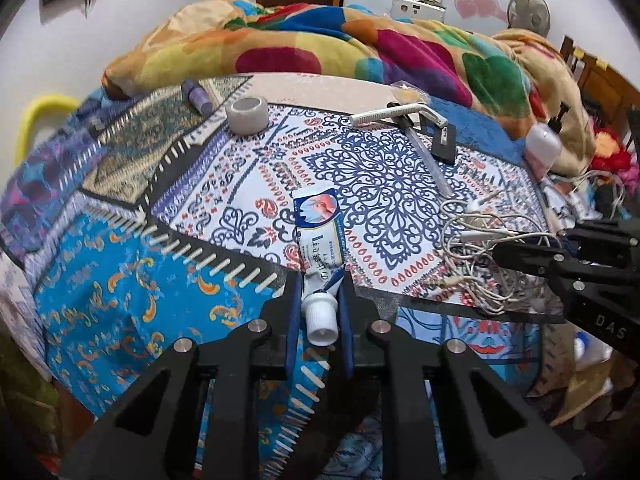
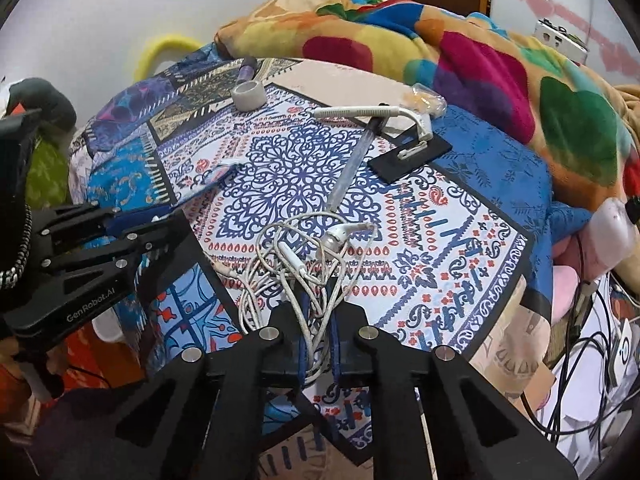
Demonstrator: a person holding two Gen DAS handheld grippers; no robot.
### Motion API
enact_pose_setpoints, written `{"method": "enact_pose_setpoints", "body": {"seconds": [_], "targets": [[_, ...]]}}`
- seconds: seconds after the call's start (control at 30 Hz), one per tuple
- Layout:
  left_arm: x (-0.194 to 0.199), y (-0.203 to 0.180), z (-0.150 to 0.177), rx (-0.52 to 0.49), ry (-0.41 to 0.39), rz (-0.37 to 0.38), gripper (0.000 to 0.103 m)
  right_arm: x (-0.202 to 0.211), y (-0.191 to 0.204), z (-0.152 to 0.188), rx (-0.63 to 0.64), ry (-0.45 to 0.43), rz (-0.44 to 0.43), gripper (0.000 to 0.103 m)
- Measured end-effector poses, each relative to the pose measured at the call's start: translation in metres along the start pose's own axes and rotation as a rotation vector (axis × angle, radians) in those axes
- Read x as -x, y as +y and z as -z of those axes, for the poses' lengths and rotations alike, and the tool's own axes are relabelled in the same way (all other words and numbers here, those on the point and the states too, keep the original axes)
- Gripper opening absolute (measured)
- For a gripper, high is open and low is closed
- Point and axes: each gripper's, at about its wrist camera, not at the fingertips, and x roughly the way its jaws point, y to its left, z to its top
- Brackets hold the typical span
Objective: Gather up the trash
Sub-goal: 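Lift the toothpaste tube with the left tool while the right tool lifts the earphones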
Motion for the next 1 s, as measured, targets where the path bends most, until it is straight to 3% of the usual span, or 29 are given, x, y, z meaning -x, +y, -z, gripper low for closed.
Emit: {"method": "enact_pose_setpoints", "body": {"seconds": [0.2,0.5,1.0], "targets": [[0.021,0.006,0.002,0.029,-0.008,0.002,0.017,0.025,0.005,-0.006,-0.027,-0.042,0.013,0.005],[0.093,0.015,0.004,0.043,-0.107,-0.008,0.017,0.075,0.034,-0.022,-0.008,-0.126,0.037,0.005],[0.223,0.078,0.050,0.085,-0.237,-0.095,0.017,0.134,0.139,-0.038,0.112,-0.244,-0.020,0.005]]}}
